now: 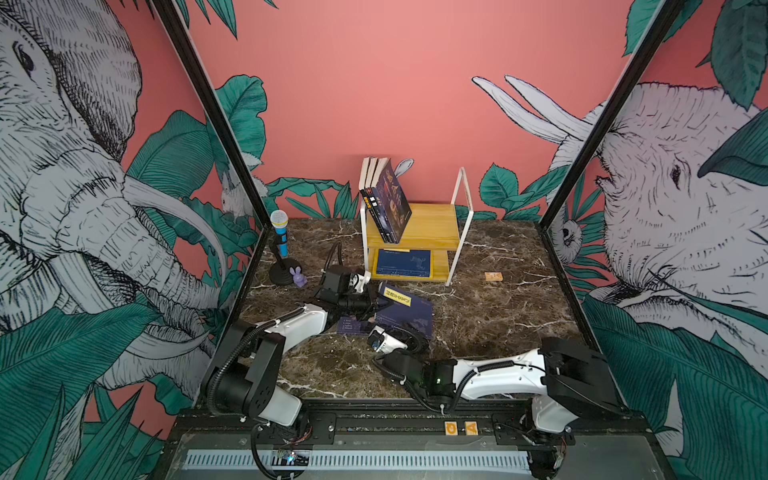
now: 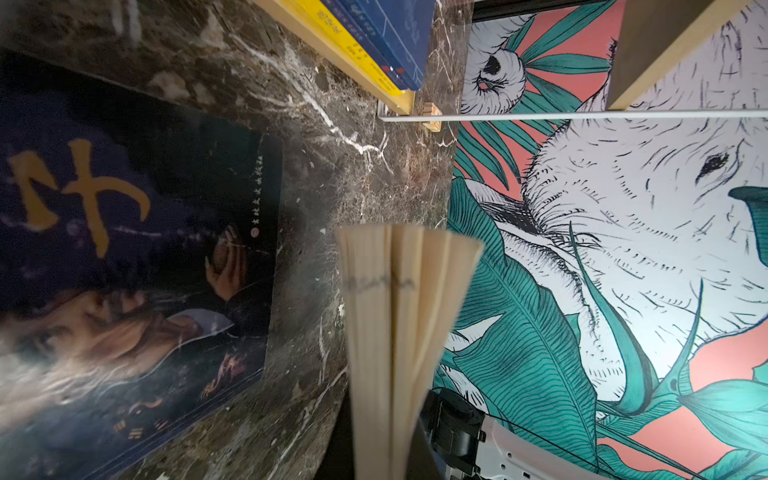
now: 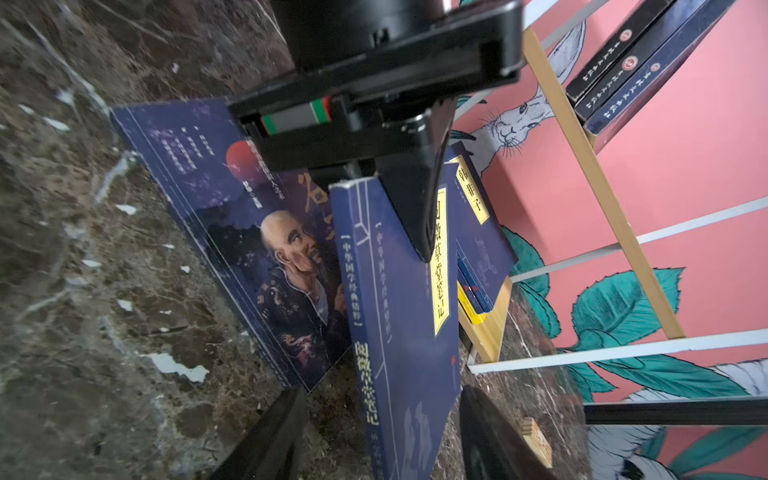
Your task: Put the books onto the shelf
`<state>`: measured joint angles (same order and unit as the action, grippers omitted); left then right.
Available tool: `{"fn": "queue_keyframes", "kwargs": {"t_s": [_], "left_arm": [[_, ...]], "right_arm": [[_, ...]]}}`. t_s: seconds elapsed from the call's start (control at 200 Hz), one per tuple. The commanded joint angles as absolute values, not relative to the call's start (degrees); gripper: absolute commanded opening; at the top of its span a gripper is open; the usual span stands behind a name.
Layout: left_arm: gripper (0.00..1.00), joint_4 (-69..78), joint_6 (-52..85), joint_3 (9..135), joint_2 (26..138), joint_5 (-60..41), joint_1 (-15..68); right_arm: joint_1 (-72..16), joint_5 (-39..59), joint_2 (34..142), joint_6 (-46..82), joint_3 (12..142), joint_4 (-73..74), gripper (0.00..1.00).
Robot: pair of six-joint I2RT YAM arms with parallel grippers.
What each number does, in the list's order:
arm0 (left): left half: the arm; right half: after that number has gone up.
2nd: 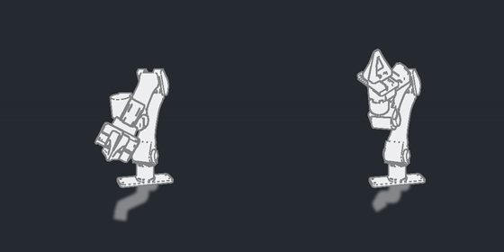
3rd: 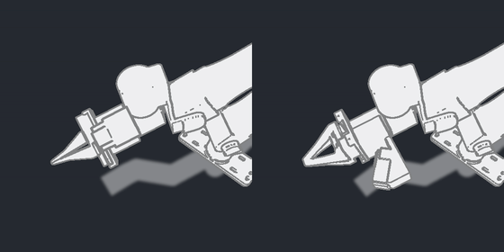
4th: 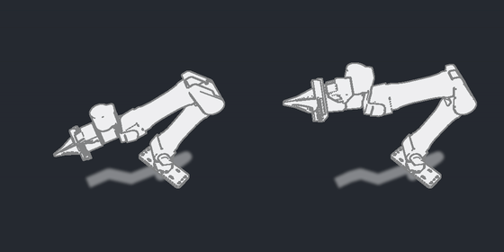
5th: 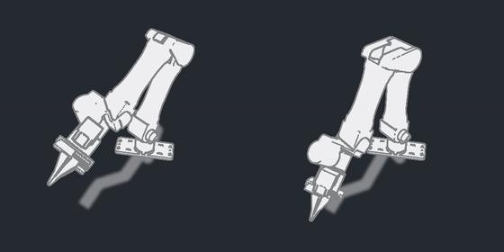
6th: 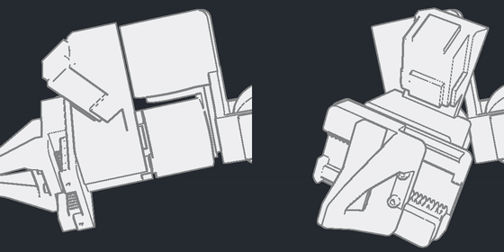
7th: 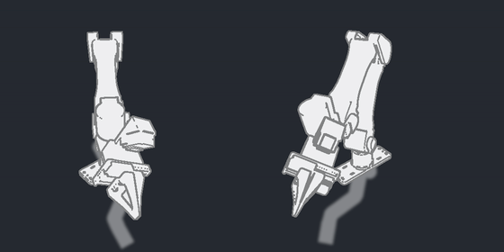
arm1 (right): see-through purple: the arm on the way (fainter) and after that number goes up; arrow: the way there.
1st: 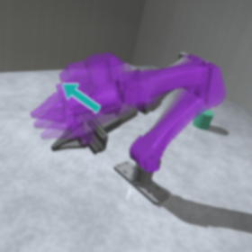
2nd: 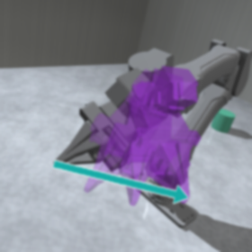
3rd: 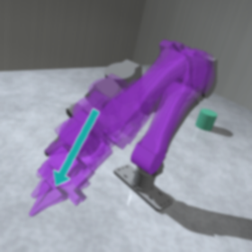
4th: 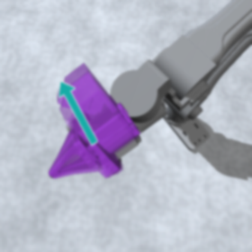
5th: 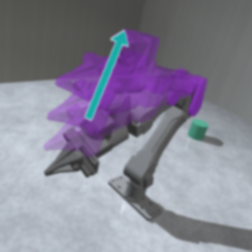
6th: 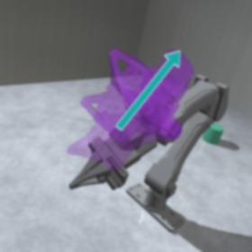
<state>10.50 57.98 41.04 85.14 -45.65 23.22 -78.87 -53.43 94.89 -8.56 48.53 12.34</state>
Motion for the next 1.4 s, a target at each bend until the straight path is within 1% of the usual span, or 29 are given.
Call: {"fn": "queue_keyframes", "kwargs": {"t_s": [0.0,0.08,0.235,0.31,0.35,0.395,0.535,0.54,0.55,0.635,0.665,0.705,0.75,0.79,0.84,0.925,0.95,0.985,1.005,1.015,1.12,1.25,1.395], "left_arm": [[0.00,10.6,58.5,42.5,82.9,-47.1,23.5],[0.00,10.5,58.9,42.9,82.6,-47.9,23.5],[0.00,10.0,57.0,42.8,82.5,-47.6,23.5],[0.00,8.0,55.5,43.1,82.1,-47.6,23.5],[0.00,8.4,55.6,42.6,82.0,-47.8,23.5],[0.00,8.9,55.4,41.9,81.8,-47.6,23.5],[0.00,6.8,53.2,42.5,81.3,-46.8,23.5],[0.00,6.8,53.2,42.6,81.2,-46.8,23.4],[0.00,6.6,53.1,42.6,81.2,-46.8,23.5],[0.00,5.9,51.8,42.6,80.6,-46.8,23.4],[0.09,5.8,51.0,42.4,80.4,-46.3,23.3],[0.27,5.2,49.6,42.3,80.0,-45.6,23.0],[0.41,3.8,47.8,42.8,79.6,-44.9,22.3],[0.50,1.7,46.3,43.5,79.1,-44.4,21.5],[0.58,-0.6,43.2,44.2,78.1,-43.6,20.7],[0.73,-2.9,37.2,44.1,76.3,-42.1,20.1],[0.80,-3.2,35.5,43.8,75.8,-42.0,19.8],[0.87,-4.2,33.3,44.0,75.1,-41.7,19.4],[0.96,-4.8,32.2,44.2,74.8,-41.6,18.9],[0.98,-5.2,31.6,44.3,74.5,-41.6,18.7],[0.99,-8.7,26.7,45.3,71.9,-41.1,15.7],[0.99,-10.9,20.7,45.1,68.4,-39.3,11.5],[0.99,-15.4,15.1,46.6,64.4,-35.3,5.5]], "right_arm": [[-78.3,-57.7,97.3,-10.6,50.2,12.9,0.61],[-77.7,-58.4,98.2,-7.7,51.2,9.8,0.60],[-75.0,-57.0,98.8,-3.5,49.7,9.6,0.58],[-74.2,-57.0,99.4,-2.3,50.2,8.1,0.54],[-73.8,-57.1,99.7,-2.4,50.4,8.0,0.49],[-73.5,-57.1,100.4,-3.1,50.4,9.0,0.40],[-72.8,-59.0,102.4,-5.4,51.8,9.0,0.04],[-72.8,-59.3,102.5,-5.4,51.8,9.0,0.04],[-72.8,-59.4,102.5,-5.4,52.0,8.7,0.01],[-72.9,-60.1,102.3,-4.3,51.6,8.9,0.00],[-72.9,-60.1,102.3,-4.8,50.9,10.2,0.00],[-72.8,-60.3,102.3,-5.8,50.3,11.7,0.00],[-72.8,-60.9,102.5,-6.2,50.6,11.0,0.00],[-72.9,-61.9,102.4,-6.2,51.3,9.0,0.00],[-73.1,-62.8,102.1,-6.4,51.4,8.0,0.00],[-73.1,-63.1,101.5,-9.5,49.2,12.6,0.00],[-73.0,-63.4,101.7,-11.1,48.7,14.4,0.00],[-72.9,-63.9,102.0,-13.0,48.5,15.8,0.00],[-72.9,-64.2,102.2,-14.0,48.9,15.8,0.00],[-72.9,-64.4,102.3,-14.5,49.1,15.6,0.00],[-72.9,-65.8,102.4,-19.6,50.5,15.4,0.00],[-72.4,-67.6,103.4,-32.2,49.2,27.1,0.00],[-71.3,-69.6,105.2,-42.6,50.5,33.9,0.00]]}}
